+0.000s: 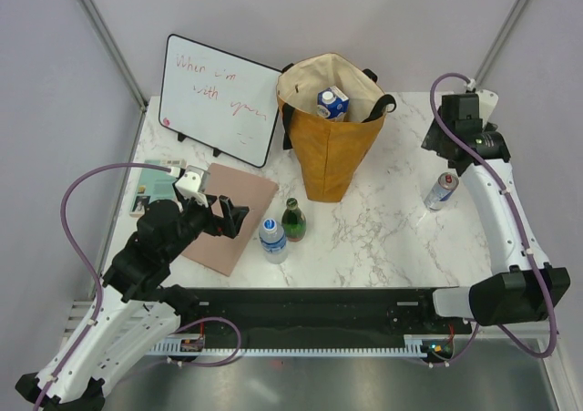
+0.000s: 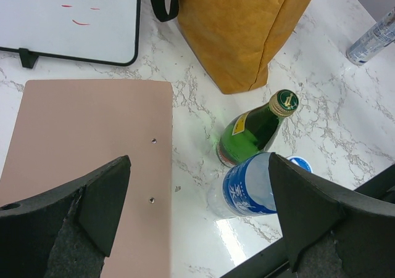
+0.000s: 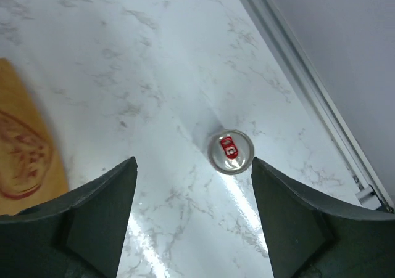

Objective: Place the beverage into the canvas bag

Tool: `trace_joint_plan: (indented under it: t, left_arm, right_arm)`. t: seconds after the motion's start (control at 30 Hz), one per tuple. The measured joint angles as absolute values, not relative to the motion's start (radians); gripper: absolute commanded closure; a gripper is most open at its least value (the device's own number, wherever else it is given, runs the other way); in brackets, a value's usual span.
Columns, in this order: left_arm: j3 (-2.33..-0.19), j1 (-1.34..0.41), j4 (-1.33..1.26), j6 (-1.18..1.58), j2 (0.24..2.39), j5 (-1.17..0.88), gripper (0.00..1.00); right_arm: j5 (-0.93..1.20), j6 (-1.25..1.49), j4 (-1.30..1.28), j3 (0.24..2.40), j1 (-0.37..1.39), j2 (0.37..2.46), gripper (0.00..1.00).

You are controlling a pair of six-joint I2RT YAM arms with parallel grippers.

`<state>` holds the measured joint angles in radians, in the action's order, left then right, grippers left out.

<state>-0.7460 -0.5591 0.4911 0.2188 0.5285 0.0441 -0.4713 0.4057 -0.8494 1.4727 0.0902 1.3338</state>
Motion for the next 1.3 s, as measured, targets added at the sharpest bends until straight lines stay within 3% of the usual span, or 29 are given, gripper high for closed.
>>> trace_joint_plan:
  t: [0.27, 0.6, 0.97, 1.3]
  left_arm:
    - [-0.746, -0.559, 0.491, 0.219, 0.525, 0.043, 0.0]
    - [-0.746, -0.559, 0.491, 0.219, 0.522, 0.043, 0.0]
    - [-0.746, -0.564, 0.491, 0.219, 0.539, 0.043, 0.0]
    - [-0.746, -0.566, 0.491, 0.219, 0.558, 0.043, 0.0]
  right_arm:
    - [-0.521, 0.449, -0.846, 1.27, -0.002, 1.271, 0.14]
    - [-0.415, 0.441, -0.692, 1.103, -0.071, 1.282, 0.14]
    - [-0.392, 0.411, -0.585, 1.062, -0.083, 1.35, 0.14]
    - [-0.352, 0.385, -0.521, 1.023, -0.097, 1.416, 0.23]
